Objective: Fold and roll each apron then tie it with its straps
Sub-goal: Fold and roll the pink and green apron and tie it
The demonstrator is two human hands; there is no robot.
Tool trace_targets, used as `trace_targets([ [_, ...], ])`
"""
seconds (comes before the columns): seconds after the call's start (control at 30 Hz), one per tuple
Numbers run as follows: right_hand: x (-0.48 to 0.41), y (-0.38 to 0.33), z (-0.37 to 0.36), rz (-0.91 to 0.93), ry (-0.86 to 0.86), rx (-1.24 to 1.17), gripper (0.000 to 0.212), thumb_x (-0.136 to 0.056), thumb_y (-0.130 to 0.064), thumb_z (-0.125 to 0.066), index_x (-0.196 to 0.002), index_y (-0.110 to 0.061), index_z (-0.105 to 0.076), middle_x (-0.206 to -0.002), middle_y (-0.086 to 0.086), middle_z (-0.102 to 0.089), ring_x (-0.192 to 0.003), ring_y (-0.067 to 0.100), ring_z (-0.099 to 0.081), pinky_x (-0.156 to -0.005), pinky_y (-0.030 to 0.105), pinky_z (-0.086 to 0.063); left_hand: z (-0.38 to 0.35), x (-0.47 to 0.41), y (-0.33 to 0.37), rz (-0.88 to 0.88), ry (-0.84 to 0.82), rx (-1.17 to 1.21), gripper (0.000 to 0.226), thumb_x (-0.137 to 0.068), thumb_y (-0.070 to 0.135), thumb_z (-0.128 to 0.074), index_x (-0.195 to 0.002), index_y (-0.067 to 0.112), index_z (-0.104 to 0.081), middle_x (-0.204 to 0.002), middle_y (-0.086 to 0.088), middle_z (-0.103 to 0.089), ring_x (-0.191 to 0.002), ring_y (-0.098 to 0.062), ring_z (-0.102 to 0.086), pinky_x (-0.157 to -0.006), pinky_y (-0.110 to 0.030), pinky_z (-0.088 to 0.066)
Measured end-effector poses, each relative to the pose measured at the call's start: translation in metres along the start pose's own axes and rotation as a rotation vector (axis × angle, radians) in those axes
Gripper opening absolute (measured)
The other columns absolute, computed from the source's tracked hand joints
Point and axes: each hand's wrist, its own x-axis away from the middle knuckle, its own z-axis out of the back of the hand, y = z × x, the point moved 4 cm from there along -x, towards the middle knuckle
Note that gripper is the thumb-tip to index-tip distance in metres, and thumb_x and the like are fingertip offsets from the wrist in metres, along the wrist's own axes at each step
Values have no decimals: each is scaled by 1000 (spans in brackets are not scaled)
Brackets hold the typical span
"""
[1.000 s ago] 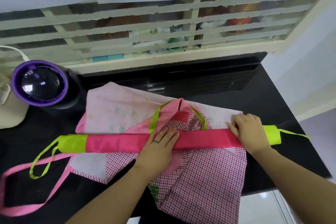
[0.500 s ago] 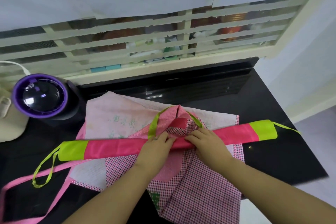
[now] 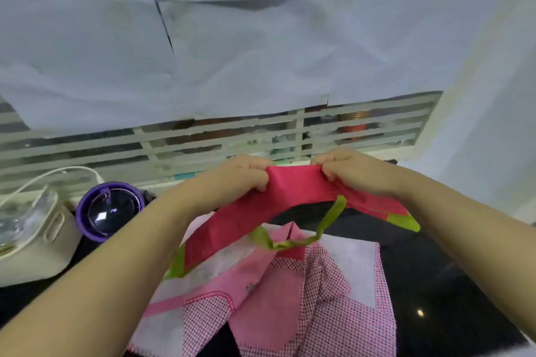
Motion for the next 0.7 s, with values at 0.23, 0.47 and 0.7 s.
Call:
trace_targets([
  [0.23,-7,-91,35,77,2,-625,12,-69,-5,-32,-62,-5,-43,-46,4,-40,-36,11,-35,-63,28,-46,51,16,89,-312,225,526,32,-66,5,-35,-89,-5,-55,-70,-12,-52,-68,-22,-49,-70,-28,-53],
  [0.47,-17,-150,23,201,-66,-849,32,-91,-14,-24,-67,-8,-43,-47,4,-36,-39,12,-31,-51,22,-42,63,38,136,-499,632,632,31,-83,9,-42,-55,15,-51,-54,-2,-39,-50,-10,-41,-55,-24,-41],
  [0.7,-28,-179,5,265,146,-934,28,-99,-21,-43,-78,-14,-59,-69,8,-58,-58,16,-53,-60,28,-45,88,52,153,-577,955,856,37,-86,3,-40,-54,19,-50,-49,6,-43,-48,-8,-41,-51,-23,-36],
])
